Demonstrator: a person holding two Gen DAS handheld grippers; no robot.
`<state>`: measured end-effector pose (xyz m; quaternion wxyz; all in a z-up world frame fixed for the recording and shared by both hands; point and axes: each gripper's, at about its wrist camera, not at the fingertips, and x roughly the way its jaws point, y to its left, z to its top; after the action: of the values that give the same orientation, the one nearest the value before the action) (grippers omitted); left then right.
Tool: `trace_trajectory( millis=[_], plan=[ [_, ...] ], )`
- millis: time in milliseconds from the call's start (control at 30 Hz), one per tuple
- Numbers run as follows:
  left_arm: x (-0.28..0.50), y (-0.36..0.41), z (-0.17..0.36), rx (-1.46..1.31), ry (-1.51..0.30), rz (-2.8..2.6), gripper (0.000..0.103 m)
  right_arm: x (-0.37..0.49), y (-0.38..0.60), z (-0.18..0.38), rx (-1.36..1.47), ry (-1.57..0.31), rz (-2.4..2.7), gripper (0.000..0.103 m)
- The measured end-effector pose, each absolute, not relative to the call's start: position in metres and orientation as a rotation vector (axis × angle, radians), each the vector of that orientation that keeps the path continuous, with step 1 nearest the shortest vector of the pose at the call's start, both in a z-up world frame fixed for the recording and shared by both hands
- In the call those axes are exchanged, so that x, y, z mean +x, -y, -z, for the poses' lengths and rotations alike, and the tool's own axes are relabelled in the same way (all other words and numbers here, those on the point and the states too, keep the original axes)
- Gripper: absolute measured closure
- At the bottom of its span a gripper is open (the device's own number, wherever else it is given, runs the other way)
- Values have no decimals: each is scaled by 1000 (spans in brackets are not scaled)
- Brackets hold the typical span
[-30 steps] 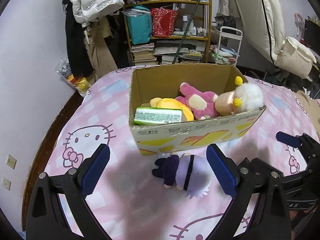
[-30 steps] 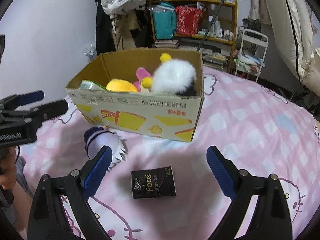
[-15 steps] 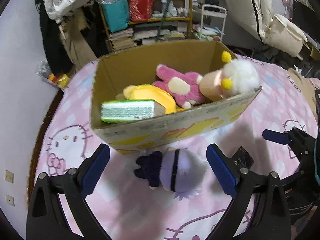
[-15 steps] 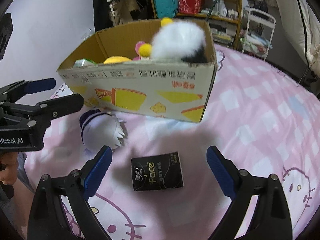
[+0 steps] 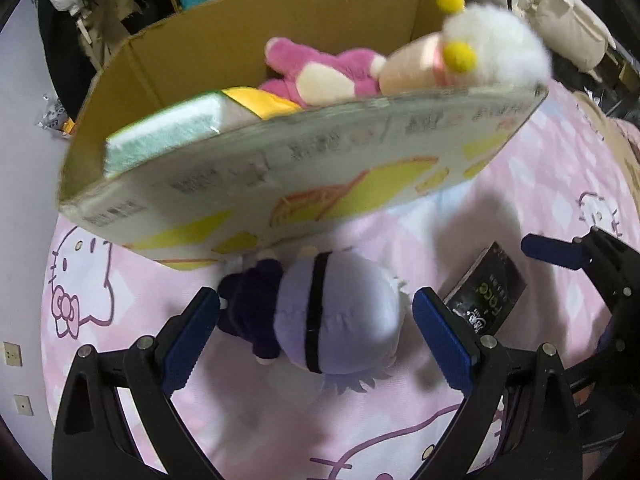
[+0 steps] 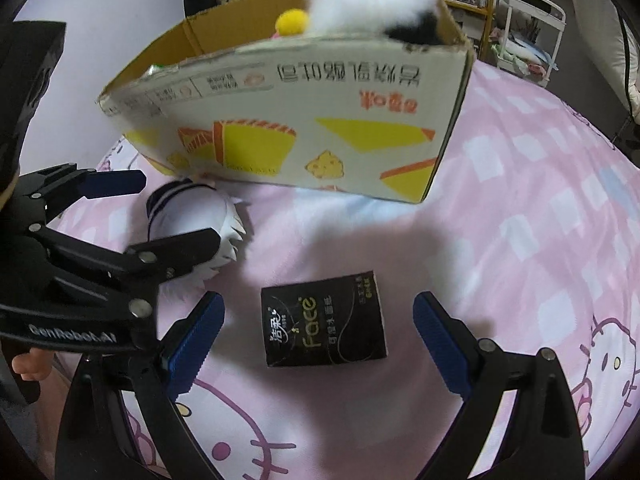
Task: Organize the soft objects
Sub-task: 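Grasp the purple-haired doll with the left tool while the right tool grasps the black tissue pack, then lift the doll and black tissue pack and carry both over the box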
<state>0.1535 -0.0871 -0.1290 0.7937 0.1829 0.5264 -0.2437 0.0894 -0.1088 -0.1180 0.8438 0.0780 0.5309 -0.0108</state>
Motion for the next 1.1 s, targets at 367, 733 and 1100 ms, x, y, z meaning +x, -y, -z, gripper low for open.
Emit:
trace_trajectory(
  millis=[367,733,1100],
  plan=[
    [152,85,145,416,-1159,481,14,96,101,136,118,-1197,9,4],
    [139,56,136,337,-1145,437,18,93,97,133,103,-1171,15,34],
    [113,21,104,287,-1026,345,20,83,122,86,169,-933,80,35]
  ],
)
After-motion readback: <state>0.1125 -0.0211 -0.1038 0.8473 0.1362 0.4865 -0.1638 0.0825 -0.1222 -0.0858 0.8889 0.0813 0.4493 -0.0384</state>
